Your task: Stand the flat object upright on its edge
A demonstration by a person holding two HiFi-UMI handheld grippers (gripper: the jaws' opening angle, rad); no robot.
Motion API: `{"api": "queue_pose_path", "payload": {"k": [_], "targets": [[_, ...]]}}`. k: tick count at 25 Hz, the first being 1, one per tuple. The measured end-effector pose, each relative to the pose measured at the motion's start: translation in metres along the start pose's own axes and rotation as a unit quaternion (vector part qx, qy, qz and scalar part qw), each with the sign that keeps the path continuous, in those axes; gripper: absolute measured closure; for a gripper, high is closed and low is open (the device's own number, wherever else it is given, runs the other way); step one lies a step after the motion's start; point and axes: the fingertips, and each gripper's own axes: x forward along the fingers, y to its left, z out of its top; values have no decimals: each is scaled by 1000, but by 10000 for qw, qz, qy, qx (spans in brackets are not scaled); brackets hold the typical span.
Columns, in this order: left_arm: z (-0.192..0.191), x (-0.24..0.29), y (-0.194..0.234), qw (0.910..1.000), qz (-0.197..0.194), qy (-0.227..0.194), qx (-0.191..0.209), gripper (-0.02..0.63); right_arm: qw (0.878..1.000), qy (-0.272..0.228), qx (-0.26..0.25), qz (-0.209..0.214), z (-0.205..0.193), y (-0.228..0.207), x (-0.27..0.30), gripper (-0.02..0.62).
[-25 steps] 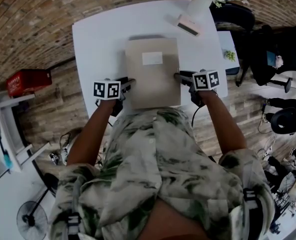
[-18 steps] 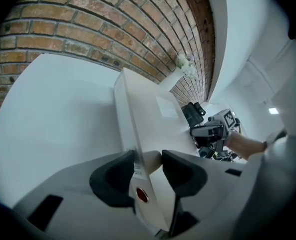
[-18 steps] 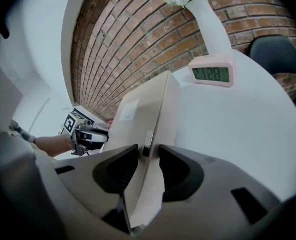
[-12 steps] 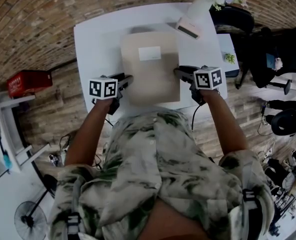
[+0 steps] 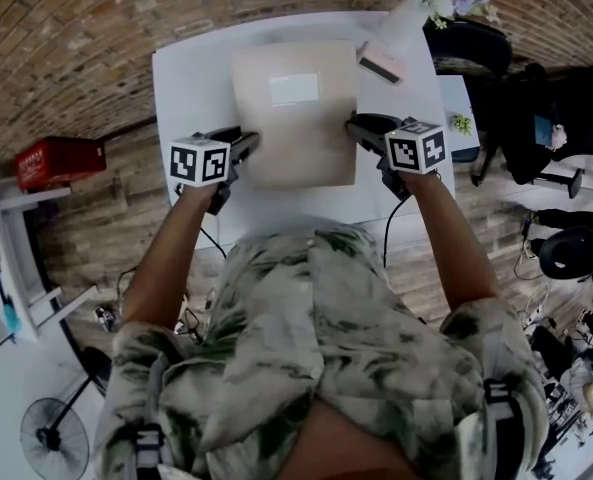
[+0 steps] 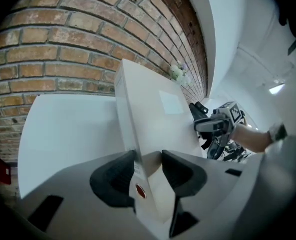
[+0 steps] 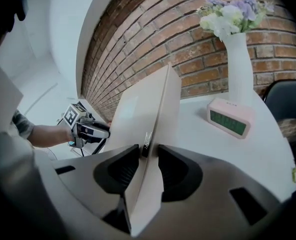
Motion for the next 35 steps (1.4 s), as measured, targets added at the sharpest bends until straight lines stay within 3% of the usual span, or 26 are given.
{"api": "queue_pose_path", "payload": {"k": [22,35], "targets": [[114,0,21,9905,753,-477,1052,422,9876,-633,-1390,-368,103,-29,9,465],[182,17,47,9773,1302,-765,1486,426,9648,-1107,-2256,-772,171,-61,27,468]]}}
